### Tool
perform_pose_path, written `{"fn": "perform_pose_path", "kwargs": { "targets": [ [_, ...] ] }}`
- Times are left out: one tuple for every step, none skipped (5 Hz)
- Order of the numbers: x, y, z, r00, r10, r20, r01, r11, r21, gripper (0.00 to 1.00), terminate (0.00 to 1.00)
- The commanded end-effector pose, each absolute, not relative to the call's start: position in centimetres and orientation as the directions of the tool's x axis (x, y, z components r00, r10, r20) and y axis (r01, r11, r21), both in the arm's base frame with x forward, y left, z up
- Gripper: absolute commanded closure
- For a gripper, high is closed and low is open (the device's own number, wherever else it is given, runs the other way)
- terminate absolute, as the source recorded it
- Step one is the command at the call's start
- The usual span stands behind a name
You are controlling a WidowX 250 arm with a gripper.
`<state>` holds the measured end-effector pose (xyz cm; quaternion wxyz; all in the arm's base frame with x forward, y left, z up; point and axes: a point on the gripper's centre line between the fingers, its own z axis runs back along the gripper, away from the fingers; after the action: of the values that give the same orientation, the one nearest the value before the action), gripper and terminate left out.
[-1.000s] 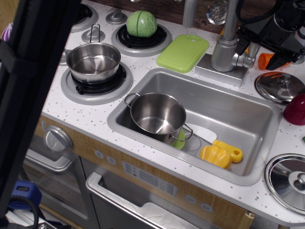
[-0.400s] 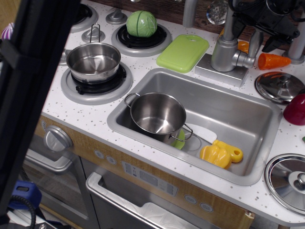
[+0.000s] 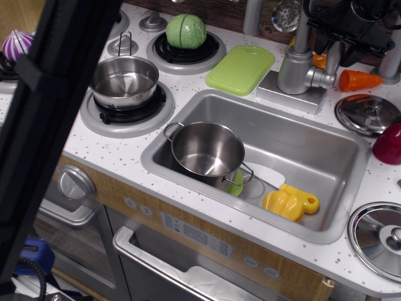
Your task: Turn lever vertical to front
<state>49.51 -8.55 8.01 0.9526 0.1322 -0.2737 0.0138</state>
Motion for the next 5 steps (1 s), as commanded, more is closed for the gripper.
{"fn": "perform_pose_path", "kwargs": {
  "targets": [
    [48.9,-9.1,11.5,0.825,0.001,0.565,-0.145,0.967,0.211,1.00,0.00],
    [47.4,-9.8,11.4,0.860,0.039,0.509,-0.151,0.972,0.181,1.00,0.00],
    [46.0,-10.8,11.3,0.877,0.073,0.475,-0.171,0.971,0.166,1.00,0.00],
    [44.8,-11.5,11.3,0.895,0.098,0.435,-0.180,0.972,0.151,1.00,0.00],
    [44.1,-11.8,10.2,0.907,0.109,0.406,-0.174,0.976,0.127,1.00,0.00]
  ]
}}
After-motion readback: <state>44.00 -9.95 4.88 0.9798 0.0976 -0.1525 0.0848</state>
